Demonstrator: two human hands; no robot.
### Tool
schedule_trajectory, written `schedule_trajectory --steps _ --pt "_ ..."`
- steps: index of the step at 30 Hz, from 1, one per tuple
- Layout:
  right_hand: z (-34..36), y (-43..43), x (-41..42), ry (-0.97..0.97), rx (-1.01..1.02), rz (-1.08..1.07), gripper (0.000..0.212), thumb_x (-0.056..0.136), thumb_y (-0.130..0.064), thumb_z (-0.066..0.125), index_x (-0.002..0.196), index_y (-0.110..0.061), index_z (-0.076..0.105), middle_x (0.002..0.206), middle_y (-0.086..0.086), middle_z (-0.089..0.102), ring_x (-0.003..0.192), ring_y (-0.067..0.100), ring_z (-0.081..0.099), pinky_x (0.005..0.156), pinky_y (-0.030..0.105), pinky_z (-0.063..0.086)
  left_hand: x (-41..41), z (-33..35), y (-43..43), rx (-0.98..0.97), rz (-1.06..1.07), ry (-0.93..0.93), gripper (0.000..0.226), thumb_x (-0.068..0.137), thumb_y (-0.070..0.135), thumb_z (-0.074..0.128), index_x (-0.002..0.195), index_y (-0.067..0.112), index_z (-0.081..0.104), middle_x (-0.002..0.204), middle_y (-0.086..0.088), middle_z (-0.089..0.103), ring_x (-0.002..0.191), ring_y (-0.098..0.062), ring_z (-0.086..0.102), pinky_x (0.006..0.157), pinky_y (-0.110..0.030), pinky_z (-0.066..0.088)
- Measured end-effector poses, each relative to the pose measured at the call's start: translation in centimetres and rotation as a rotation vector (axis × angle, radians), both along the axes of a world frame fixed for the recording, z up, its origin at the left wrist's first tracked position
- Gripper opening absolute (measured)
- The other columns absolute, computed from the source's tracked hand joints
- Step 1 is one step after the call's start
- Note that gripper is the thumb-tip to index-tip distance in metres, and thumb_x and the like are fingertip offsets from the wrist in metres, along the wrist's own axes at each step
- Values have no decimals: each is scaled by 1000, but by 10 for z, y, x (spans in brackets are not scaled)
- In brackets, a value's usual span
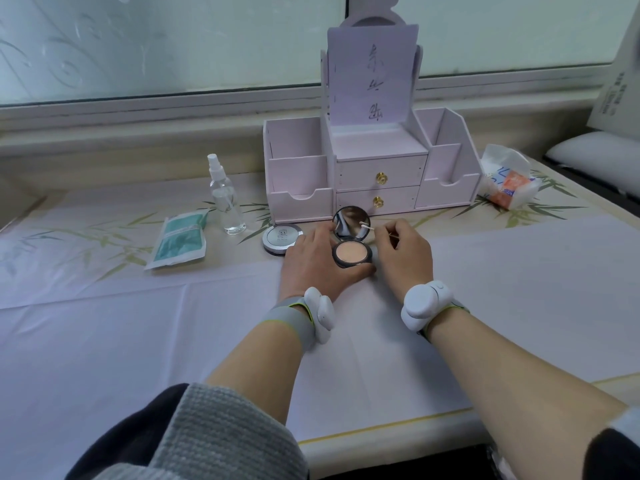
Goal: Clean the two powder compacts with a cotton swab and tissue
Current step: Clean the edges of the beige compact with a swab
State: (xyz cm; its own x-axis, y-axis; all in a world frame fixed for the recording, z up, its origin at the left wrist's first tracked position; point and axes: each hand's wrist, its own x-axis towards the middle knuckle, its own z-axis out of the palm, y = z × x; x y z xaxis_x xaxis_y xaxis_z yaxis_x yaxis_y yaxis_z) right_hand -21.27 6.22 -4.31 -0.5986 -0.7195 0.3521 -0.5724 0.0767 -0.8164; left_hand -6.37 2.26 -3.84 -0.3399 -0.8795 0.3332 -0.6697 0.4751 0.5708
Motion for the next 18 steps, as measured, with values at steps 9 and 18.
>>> schedule_trajectory --steps 9,18 --pt "7 -2 -5 202 45 104 4 91 -28 58 90 -27 61 89 -9 64 82 17 58 71 33 48 -4 0 0 -4 18 -73 85 59 80 70 121 25 50 114 7 59 113 -22 51 98 -40 42" --pt "34 -26 -11 590 242 261 14 91 -30 54 100 -30 64 104 -6 66 96 21 60 78 36 51 -2 0 -2 49 -24 -6 82 65 68 74 131 28 46 118 8 63 116 -22 52 99 -40 41"
